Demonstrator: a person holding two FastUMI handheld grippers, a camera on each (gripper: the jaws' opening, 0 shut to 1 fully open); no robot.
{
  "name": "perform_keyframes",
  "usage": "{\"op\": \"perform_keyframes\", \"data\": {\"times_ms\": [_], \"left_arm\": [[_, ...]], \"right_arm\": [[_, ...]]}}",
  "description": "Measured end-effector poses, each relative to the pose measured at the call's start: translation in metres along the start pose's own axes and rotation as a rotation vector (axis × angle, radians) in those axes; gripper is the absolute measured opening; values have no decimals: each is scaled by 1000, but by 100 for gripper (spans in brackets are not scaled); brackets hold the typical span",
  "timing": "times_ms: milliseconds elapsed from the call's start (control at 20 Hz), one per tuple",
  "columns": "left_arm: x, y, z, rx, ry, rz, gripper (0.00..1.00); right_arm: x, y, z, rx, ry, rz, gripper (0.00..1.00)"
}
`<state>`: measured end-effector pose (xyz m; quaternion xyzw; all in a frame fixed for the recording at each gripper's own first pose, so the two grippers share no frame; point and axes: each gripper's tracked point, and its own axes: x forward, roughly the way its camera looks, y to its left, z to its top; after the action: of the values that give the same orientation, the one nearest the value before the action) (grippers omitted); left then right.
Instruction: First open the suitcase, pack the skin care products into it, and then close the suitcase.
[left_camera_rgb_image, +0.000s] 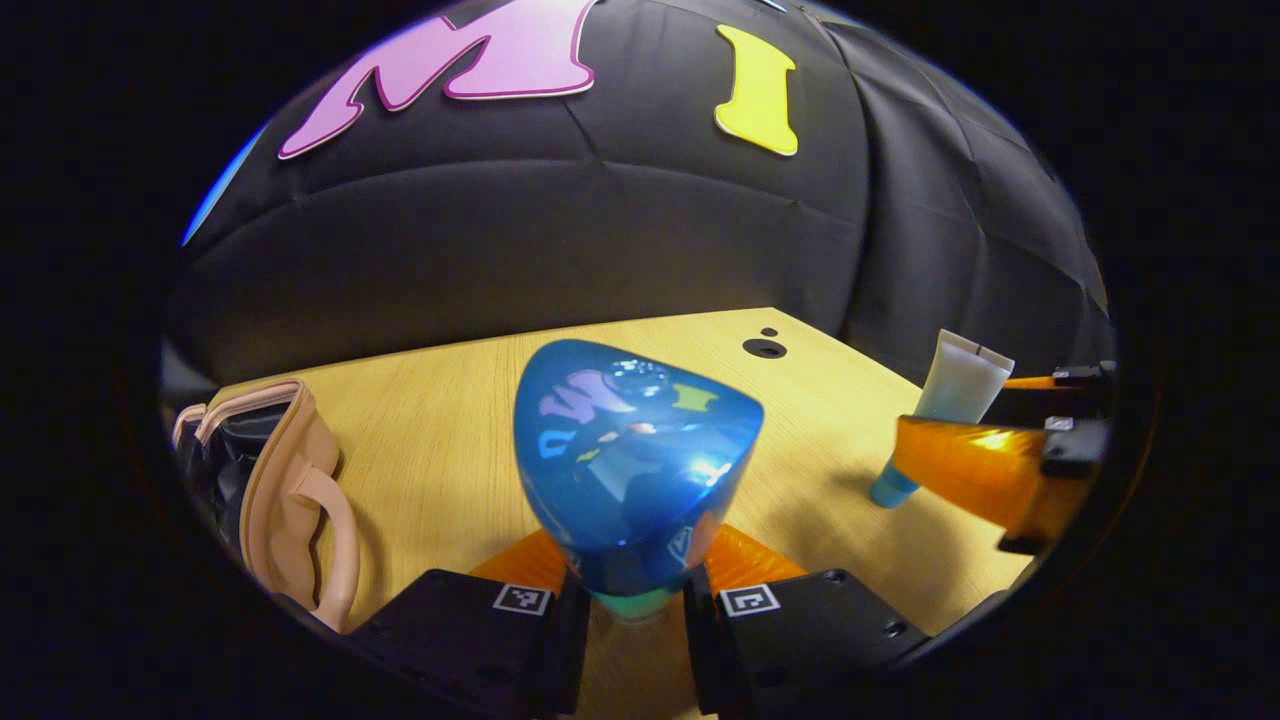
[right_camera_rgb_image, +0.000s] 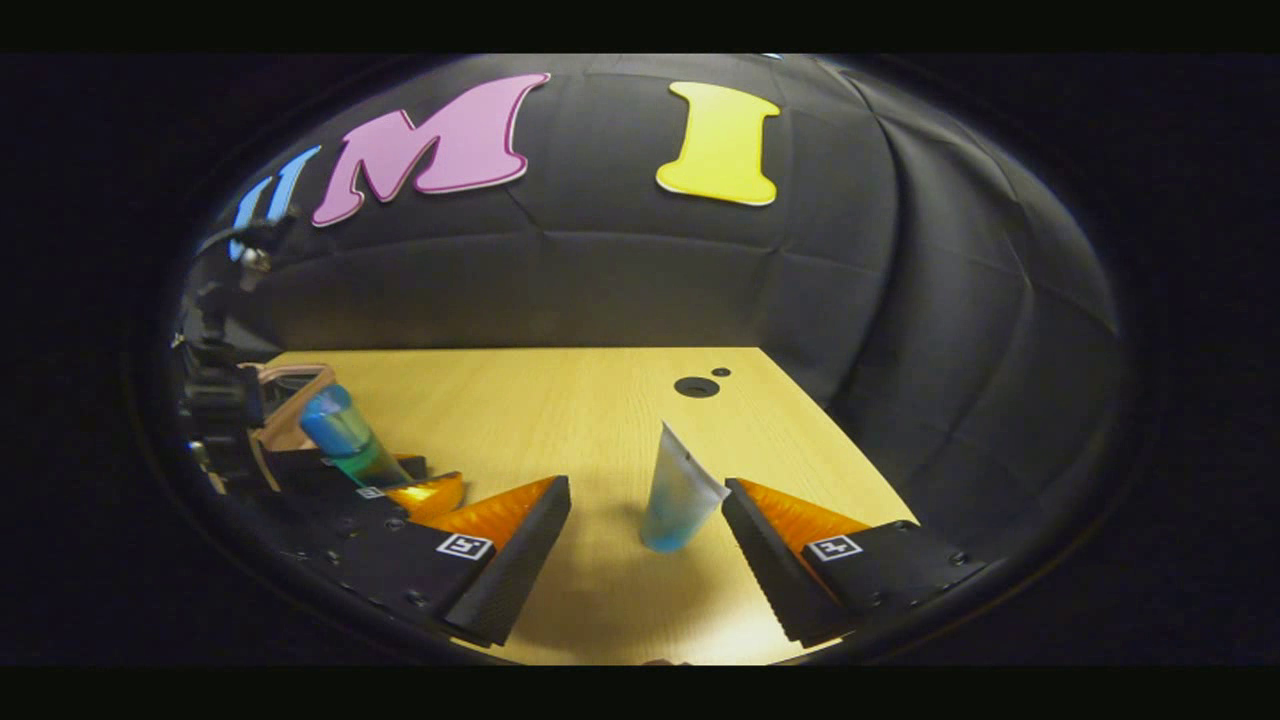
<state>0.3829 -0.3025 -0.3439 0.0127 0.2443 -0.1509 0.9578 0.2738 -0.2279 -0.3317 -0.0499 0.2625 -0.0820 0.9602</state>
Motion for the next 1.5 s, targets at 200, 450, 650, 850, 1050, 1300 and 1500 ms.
{"op": "perform_keyframes", "data": {"times_ms": [200,450,650,850,1050,1300,1500], "left_arm": [[-1,1,-2,-14,4,4,51],[-4,4,-3,-36,2,11,47],[-7,8,-5,-40,0,31,51],[-14,13,-3,-66,-17,50,47],[-31,28,2,-110,-42,78,47],[-70,49,35,-108,-128,89,46],[-113,81,59,-117,-172,126,46]], "right_arm": [[25,-8,-10,54,17,-31,97],[36,-8,-20,64,35,-23,91],[42,-3,-33,75,69,0,48],[37,4,-31,60,65,40,41],[17,14,-12,-1,15,72,41],[-20,50,21,-7,-49,162,41],[-54,95,36,-42,-78,258,41]]}}
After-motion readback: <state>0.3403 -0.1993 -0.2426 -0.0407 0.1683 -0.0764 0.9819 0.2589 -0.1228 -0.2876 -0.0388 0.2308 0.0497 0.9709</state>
